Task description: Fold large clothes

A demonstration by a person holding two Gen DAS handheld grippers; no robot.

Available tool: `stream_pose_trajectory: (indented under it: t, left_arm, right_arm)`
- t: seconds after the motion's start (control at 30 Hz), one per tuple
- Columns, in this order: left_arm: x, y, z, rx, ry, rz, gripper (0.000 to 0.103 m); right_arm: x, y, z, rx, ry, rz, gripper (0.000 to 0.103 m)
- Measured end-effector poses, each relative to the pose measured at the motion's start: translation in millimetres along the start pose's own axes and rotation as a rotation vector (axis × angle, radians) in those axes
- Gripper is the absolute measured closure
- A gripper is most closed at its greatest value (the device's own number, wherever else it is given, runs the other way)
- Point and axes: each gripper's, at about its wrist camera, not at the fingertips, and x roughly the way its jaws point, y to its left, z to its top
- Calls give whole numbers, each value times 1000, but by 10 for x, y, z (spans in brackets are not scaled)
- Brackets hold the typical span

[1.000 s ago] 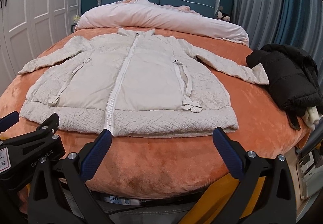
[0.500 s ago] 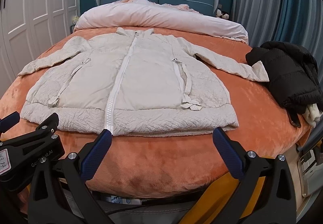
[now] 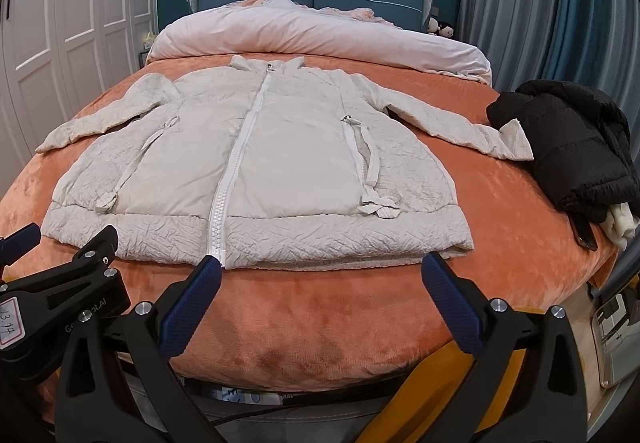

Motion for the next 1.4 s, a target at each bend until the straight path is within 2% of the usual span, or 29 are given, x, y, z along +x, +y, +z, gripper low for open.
stream_pose_trajectory:
  t: [1.03,1.3,1.4]
  left_arm:
    - [33,-4,-14,7,4,-2,14]
    - [211,-45,131,8,11,1,13]
    - [339,-28,261,16,20,5,12]
  right_arm:
    - [53,25,-26,-4,13,-2,5]
    - [235,20,73,-35,25,23,5]
    - [390,-176,218,-14,26,38,5]
